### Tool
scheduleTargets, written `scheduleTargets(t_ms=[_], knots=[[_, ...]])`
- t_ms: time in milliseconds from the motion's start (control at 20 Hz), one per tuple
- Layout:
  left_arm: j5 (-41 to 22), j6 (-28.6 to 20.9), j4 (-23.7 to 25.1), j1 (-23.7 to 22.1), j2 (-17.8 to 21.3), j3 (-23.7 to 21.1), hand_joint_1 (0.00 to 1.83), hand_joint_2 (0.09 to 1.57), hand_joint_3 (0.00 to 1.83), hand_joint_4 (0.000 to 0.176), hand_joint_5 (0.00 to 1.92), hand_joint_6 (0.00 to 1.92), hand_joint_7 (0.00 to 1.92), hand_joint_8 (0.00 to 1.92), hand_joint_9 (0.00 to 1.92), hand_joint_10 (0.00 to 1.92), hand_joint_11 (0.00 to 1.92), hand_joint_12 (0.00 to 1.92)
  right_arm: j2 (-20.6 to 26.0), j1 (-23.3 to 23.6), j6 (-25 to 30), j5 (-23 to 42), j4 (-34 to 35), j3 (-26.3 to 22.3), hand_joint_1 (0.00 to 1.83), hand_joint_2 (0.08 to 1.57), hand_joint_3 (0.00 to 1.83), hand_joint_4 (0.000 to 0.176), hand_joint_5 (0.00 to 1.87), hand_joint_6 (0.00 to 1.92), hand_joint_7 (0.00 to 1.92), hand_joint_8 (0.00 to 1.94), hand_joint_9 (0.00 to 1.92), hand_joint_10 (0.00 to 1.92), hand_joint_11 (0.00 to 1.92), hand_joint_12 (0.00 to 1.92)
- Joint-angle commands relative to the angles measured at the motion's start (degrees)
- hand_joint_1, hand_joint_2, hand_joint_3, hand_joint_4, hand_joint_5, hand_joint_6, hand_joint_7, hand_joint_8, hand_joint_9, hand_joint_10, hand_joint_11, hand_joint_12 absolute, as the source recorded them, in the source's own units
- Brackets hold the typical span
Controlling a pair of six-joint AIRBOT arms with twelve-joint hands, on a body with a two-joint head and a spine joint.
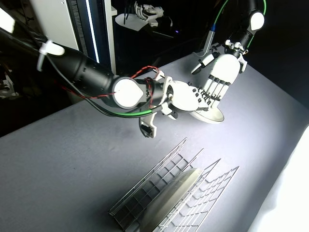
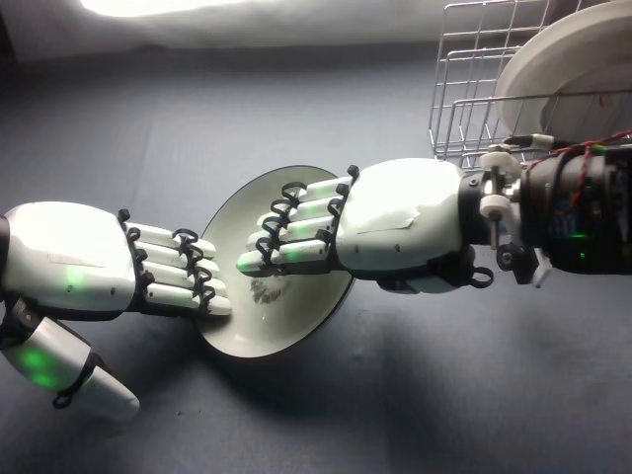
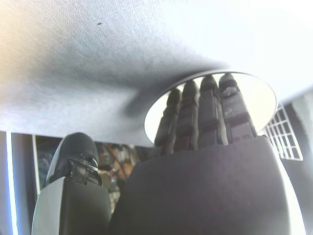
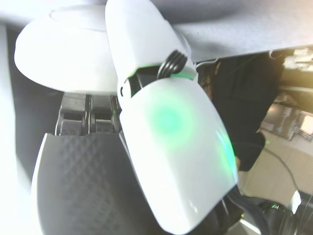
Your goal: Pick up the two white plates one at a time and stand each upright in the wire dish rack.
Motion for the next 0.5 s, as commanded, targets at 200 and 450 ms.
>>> scheduleTargets(t_ms=[200, 450], knots=[[-0.4, -0.2, -0.5, 0.2, -0.4, 0.1, 0.0, 1.17, 0.01, 0.0, 0.15, 0.01, 0.08, 0.0, 0.02, 0.0, 0.0, 0.0, -3.3, 0.7, -0.3, 4.0, 1.5, 2.9, 1.61, 1.13, 0.0, 0.0, 0.0, 0.0, 0.0, 0.0, 0.0, 0.0, 0.0, 0.48], [-0.4, -0.2, -0.5, 0.0, -0.4, 0.2, 0.0, 1.17, 0.0, 0.0, 0.17, 0.01, 0.1, 0.0, 0.02, 0.0, 0.0, 0.0, -4.4, 1.0, -0.6, 2.8, 1.5, 3.1, 1.61, 1.15, 0.0, 0.0, 0.0, 0.0, 0.0, 0.0, 0.0, 0.0, 0.0, 0.64]])
